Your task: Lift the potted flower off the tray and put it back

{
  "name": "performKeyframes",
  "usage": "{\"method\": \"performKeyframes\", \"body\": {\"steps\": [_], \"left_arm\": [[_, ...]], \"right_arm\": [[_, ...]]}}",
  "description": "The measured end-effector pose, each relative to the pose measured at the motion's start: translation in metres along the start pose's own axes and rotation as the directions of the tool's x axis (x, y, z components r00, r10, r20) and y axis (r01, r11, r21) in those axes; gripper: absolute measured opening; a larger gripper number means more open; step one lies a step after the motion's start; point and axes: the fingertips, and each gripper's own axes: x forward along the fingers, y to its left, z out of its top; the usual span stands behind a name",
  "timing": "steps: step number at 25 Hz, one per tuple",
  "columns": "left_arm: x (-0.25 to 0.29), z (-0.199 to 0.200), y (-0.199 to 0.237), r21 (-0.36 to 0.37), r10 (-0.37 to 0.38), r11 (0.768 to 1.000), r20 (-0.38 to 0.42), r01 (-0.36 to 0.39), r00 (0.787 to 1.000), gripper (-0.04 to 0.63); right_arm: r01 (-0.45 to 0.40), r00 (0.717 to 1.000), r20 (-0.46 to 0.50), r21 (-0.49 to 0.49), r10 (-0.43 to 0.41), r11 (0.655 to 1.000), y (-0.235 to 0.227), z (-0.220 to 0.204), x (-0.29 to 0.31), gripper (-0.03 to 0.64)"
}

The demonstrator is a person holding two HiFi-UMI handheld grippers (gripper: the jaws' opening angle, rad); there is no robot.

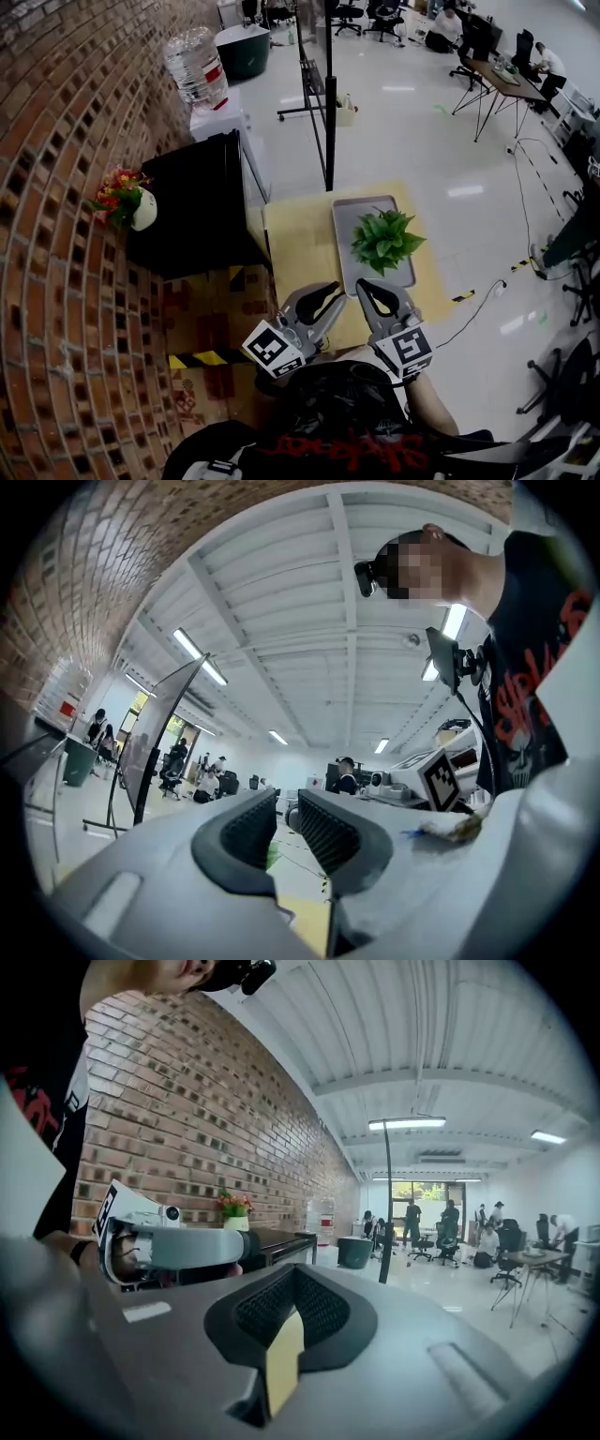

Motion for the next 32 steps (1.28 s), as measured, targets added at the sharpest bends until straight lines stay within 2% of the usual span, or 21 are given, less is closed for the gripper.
{"method": "performKeyframes", "body": {"steps": [6, 15, 23, 28, 32], "left_arm": [[-0.005, -0.009, -0.004, -0.026, -0.001, 1.000, -0.034, 0.000, 0.999, 0.000], [-0.007, -0.016, 0.001, -0.066, 0.030, 0.997, -0.064, -0.034, 0.998, 0.000], [0.001, -0.020, -0.007, -0.095, -0.005, 0.995, -0.077, -0.003, 0.997, 0.000], [0.002, -0.018, -0.012, -0.117, -0.035, 0.993, -0.062, 0.027, 0.997, 0.000], [0.001, -0.019, -0.011, -0.105, -0.034, 0.994, -0.066, 0.027, 0.997, 0.000]], "right_arm": [[-0.005, 1.000, -0.012, 0.032, 0.005, 0.999, 0.008, -0.008, 0.006, 0.002], [-0.001, 1.000, -0.017, 0.056, 0.002, 0.998, 0.006, -0.013, 0.005, 0.002], [0.015, 1.000, -0.019, 0.071, -0.013, 0.997, 0.002, -0.015, 0.000, 0.002], [0.010, 1.000, -0.025, 0.003, -0.010, 1.000, 0.009, -0.014, 0.001, 0.000], [-0.002, 1.000, -0.022, 0.010, 0.002, 1.000, 0.014, -0.017, 0.004, 0.000]]}}
